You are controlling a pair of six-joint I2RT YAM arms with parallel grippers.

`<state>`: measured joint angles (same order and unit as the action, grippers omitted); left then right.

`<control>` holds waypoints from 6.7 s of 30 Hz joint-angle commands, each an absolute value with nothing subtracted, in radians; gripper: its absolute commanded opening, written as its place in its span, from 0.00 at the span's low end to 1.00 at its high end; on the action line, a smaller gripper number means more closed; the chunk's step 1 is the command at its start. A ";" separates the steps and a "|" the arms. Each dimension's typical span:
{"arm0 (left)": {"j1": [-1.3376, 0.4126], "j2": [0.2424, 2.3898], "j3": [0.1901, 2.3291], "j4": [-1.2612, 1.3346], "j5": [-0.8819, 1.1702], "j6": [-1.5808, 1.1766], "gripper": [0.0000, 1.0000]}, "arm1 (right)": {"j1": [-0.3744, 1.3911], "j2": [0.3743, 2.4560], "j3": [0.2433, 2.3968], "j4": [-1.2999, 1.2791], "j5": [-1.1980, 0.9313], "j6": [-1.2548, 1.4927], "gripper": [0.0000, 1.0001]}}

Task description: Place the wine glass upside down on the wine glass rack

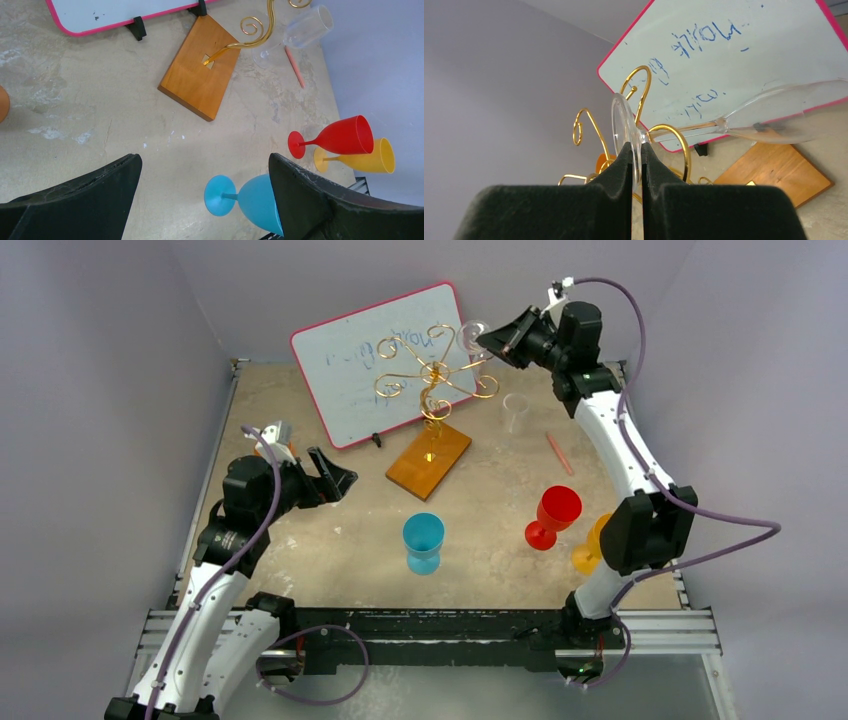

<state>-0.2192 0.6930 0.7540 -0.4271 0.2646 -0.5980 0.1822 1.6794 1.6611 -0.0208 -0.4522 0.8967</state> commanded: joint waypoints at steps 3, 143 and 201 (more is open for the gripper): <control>-0.223 0.673 0.752 -0.387 0.262 -0.593 0.98 | 0.176 1.699 1.782 -0.034 -0.519 0.875 0.06; -0.204 1.441 1.378 -0.710 -0.722 -0.691 0.40 | 0.176 0.895 1.279 -0.187 -0.281 0.362 0.85; -0.168 1.391 1.319 -0.760 -0.659 -0.640 0.00 | 0.215 0.916 1.257 -0.184 -0.342 0.373 0.75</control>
